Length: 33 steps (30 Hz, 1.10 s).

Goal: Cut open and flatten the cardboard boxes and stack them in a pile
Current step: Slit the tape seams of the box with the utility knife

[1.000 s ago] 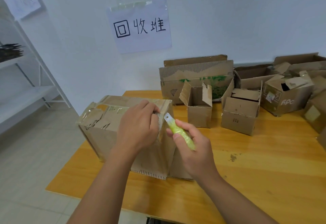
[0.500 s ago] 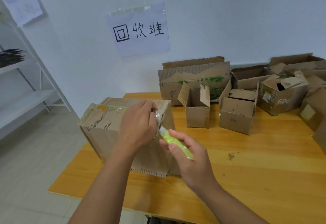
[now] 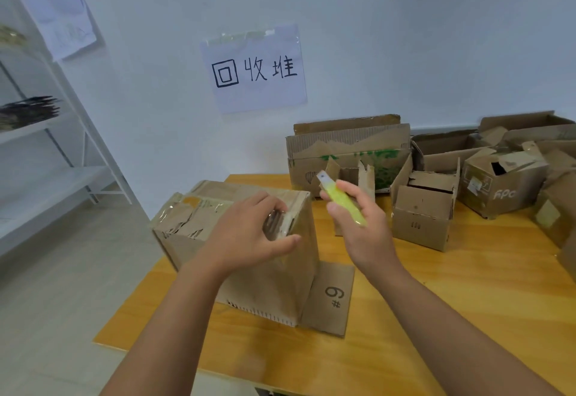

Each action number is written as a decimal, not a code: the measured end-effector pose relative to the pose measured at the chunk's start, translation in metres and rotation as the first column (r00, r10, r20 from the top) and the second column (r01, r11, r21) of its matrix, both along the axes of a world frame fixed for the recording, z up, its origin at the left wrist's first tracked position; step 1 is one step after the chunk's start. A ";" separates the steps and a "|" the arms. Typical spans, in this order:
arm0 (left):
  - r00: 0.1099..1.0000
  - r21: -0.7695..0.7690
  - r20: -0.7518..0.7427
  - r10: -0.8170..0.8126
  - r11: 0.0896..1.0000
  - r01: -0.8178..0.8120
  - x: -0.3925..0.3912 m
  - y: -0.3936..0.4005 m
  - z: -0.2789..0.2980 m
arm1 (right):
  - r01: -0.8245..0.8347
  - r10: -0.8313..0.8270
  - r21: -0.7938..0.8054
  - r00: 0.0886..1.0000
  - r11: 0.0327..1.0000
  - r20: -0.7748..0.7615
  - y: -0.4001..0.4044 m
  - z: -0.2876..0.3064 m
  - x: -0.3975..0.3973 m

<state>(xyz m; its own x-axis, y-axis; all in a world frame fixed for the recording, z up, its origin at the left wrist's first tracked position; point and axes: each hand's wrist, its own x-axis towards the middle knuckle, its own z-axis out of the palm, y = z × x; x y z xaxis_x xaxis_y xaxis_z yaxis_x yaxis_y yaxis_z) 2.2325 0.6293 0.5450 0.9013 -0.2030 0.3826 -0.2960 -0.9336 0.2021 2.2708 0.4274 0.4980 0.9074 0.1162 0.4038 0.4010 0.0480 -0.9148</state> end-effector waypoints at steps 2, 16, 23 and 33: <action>0.999 -0.015 -0.030 -0.043 0.999 0.043 -0.007 0.004 0.005 | -0.027 0.031 -0.114 0.999 0.993 0.036 0.015 0.004 0.015; 0.850 -0.165 0.484 0.206 0.976 -0.143 -0.102 0.019 -0.020 | 0.165 -0.060 -0.409 0.965 0.897 0.257 0.048 -0.010 0.012; 0.915 -0.088 0.083 0.394 0.918 -0.387 -0.124 -0.001 -0.013 | 0.215 -0.119 -0.403 0.961 0.890 0.250 0.049 -0.014 -0.002; 0.896 0.343 -0.105 0.432 0.861 -0.375 -0.036 -0.018 0.031 | 0.100 -0.043 -0.379 0.987 0.920 0.155 0.035 -0.009 -0.010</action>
<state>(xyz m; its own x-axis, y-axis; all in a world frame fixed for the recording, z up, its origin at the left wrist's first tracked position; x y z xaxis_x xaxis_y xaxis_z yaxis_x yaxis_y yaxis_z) 2.1967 0.6116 0.5759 0.9747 0.1120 0.1935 0.1332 -0.9860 -0.1003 2.2611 0.4624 0.4885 0.8563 0.2250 0.4649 0.5160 -0.3301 -0.7905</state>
